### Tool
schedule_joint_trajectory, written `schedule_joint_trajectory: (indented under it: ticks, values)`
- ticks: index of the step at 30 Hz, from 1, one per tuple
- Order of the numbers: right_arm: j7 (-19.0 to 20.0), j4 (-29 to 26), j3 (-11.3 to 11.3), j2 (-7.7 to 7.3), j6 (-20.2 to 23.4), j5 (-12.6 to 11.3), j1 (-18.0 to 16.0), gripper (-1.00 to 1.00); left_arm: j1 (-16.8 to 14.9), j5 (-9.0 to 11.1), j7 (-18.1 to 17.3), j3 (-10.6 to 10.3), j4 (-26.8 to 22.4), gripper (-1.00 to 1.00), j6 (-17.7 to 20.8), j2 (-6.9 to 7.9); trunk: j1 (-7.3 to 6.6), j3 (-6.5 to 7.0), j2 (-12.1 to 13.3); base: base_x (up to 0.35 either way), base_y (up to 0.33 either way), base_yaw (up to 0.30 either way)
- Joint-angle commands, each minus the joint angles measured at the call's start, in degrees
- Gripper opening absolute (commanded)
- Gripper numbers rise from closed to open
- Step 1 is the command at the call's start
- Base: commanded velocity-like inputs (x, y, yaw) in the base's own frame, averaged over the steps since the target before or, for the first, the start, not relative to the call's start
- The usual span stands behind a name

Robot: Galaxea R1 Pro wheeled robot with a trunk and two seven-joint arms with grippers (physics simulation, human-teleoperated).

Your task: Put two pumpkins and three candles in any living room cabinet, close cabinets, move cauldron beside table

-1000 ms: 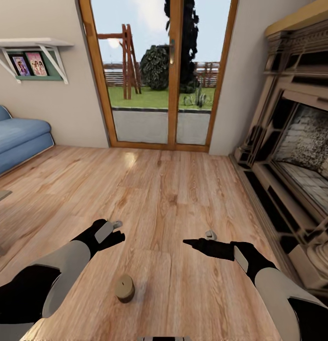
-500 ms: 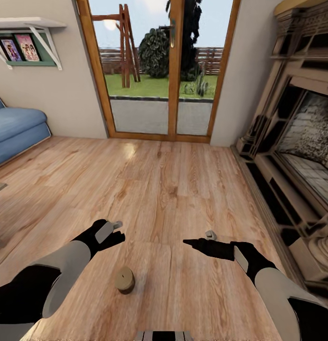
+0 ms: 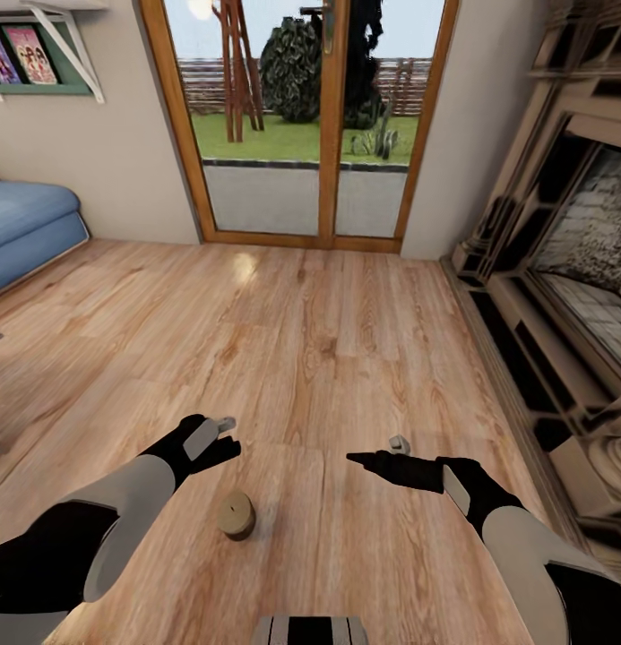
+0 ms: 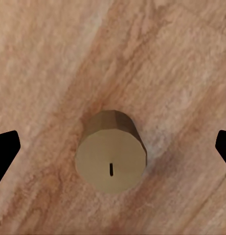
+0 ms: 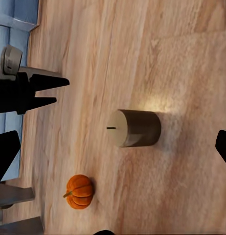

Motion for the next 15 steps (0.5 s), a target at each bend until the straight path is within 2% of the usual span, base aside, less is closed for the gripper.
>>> schedule_joint_trajectory:
  ticks: [1, 11, 15]
  values:
    - [0.00, 0.00, -0.02, 0.00, 0.01, -0.02, 0.00, 1.00, 0.00, 0.00, -0.01, 0.00, 0.00, 1.00, 0.00, -0.01, 0.02, -0.23, -0.02, 0.000, 0.000, 0.000]
    - [0.05, 0.00, 0.01, 0.00, -0.07, -0.02, 0.00, 1.00, 0.00, 0.00, -0.10, 0.00, -0.26, 1.00, -0.13, -0.08, 0.28, -2.44, -0.15, 0.000, 0.000, 0.000]
    - [0.07, 0.00, 0.00, 0.00, -0.05, -0.02, 0.00, 1.00, 0.00, 0.14, -0.12, 0.00, -0.17, 1.00, -3.51, -0.10, 0.38, -3.33, -0.21, 0.000, 0.000, 0.000]
